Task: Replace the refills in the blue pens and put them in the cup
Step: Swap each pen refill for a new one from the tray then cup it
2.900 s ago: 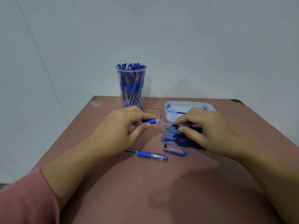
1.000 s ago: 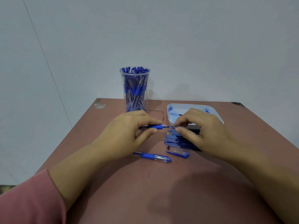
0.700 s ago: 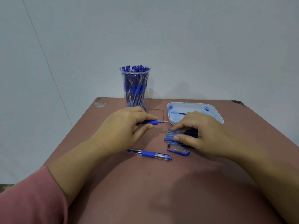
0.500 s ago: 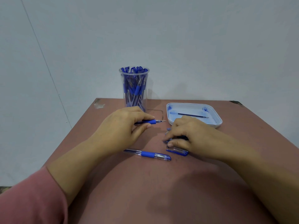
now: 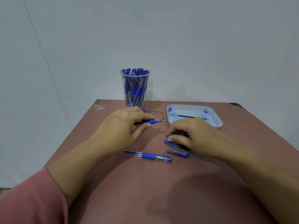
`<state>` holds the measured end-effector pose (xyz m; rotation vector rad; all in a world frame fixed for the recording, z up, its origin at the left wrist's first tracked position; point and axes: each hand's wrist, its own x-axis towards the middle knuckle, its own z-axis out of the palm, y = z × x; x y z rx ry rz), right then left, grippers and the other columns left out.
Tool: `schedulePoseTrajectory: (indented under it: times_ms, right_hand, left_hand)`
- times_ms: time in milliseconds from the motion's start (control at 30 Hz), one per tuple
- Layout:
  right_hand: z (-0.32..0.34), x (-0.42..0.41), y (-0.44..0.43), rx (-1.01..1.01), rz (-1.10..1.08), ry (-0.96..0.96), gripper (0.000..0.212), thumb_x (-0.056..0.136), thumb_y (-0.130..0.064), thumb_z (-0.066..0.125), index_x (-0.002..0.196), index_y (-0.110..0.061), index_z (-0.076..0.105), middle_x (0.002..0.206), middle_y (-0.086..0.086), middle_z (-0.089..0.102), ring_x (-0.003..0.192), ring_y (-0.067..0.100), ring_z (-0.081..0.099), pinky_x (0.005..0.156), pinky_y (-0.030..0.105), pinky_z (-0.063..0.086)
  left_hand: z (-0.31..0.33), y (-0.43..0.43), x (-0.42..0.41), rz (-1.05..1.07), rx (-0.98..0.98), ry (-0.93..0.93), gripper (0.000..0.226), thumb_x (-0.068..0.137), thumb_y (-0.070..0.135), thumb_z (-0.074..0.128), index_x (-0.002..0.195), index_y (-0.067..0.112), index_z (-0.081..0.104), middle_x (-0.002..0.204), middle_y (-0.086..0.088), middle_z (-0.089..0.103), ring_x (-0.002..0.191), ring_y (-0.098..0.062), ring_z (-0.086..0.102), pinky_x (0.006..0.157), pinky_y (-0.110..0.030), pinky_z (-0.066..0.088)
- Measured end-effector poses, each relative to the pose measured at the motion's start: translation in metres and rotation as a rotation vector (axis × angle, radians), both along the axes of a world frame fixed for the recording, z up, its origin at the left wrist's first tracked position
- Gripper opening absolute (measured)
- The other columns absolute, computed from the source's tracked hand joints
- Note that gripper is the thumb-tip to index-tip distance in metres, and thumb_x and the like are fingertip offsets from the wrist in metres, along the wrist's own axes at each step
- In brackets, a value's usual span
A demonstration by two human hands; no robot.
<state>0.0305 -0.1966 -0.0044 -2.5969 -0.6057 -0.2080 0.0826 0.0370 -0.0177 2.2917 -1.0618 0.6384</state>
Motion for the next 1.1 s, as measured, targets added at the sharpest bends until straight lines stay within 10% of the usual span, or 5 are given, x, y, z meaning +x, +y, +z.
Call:
schedulePoseTrajectory:
  times_ms: [633, 1100]
  right_hand:
    - [-0.002, -0.006, 0.006, 0.375, -0.017, -0.295, 0.030, 0.086, -0.014, 0.068, 0.089, -0.043, 0.063, 0.093, -0.019, 0.067, 0.085, -0.001, 0.065, 0.076, 0.009, 0.047]
    - [-0.009, 0.002, -0.002, 0.247, 0.048, -0.368, 0.024, 0.085, -0.036, 0.069, 0.105, -0.044, 0.058, 0.090, -0.022, 0.063, 0.090, -0.001, 0.061, 0.079, 0.010, 0.045]
  left_hand:
    - [0.001, -0.005, -0.008, -0.069, -0.037, 0.040, 0.023, 0.093, 0.029, 0.063, 0.114, 0.026, 0.071, 0.094, 0.015, 0.064, 0.084, -0.006, 0.061, 0.076, -0.030, 0.053]
    - [0.000, -0.008, -0.010, -0.086, -0.013, 0.010, 0.034, 0.093, 0.044, 0.050, 0.117, 0.027, 0.069, 0.096, 0.017, 0.063, 0.087, -0.003, 0.061, 0.076, -0.029, 0.053]
